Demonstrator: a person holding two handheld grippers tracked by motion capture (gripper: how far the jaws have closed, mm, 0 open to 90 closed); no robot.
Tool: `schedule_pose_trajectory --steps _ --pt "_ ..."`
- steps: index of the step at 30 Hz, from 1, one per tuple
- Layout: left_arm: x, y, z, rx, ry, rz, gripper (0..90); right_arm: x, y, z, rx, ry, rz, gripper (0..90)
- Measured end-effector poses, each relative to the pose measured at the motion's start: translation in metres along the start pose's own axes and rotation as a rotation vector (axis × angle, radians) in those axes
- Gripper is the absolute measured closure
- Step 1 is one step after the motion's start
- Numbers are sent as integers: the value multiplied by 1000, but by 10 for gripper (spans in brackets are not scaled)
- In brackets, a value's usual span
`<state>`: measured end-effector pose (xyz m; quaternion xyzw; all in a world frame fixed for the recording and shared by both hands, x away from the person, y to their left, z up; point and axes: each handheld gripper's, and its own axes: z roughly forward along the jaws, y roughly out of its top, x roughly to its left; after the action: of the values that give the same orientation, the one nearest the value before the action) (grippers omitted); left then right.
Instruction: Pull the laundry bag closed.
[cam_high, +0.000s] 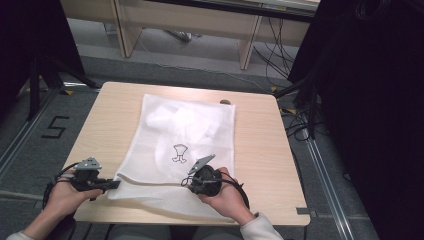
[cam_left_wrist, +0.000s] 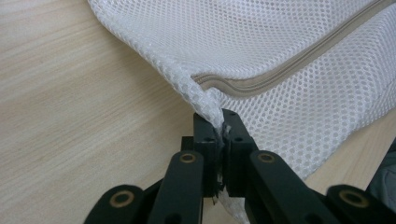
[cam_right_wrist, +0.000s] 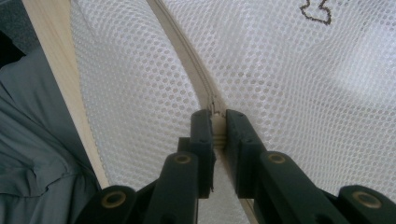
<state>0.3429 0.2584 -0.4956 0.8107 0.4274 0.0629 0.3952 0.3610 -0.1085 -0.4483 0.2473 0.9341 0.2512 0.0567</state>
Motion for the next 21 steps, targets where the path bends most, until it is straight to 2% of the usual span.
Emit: schedule_pose_trajectory --steps 2,3,4,6,10,12,13,14,15,16,19,20,21 --pt "-1 0 1 -20 -6 -18 858 0 -1 0 -1 4 2 823" --pt "-1 0 1 -20 -6 -18 858 0 -1 0 -1 4 2 823" --pt "0 0 0 3 -10 -13 858 0 -1 0 -1 3 0 823" --pt "-1 0 1 -16 -6 -20 858 0 -1 0 -1 3 -1 823" --pt "-1 0 0 -3 -9 -18 858 -1 -1 -1 -1 5 -1 823" --pt "-1 -1 1 -24 -5 -23 858 0 -2 -2 4 0 21 823" --pt "-1 0 0 -5 0 -20 858 -2 -2 -2 1 -1 2 823" --pt "-1 0 0 -2 -8 -18 858 -1 -3 -3 8 -2 29 823" --pt "-1 0 0 1 -4 -15 858 -2 -4 -2 0 1 14 823" --pt "-1 0 1 -17 -6 -20 858 -3 -5 -3 4 -5 8 823" --pt "-1 0 0 0 -4 -16 858 -3 -6 -4 -2 1 14 823" --pt "0 1 -1 13 -2 -4 858 -3 -6 -4 -2 1 14 823" --pt "-1 0 0 -2 -7 -18 858 -3 -6 -4 -1 -8 15 823"
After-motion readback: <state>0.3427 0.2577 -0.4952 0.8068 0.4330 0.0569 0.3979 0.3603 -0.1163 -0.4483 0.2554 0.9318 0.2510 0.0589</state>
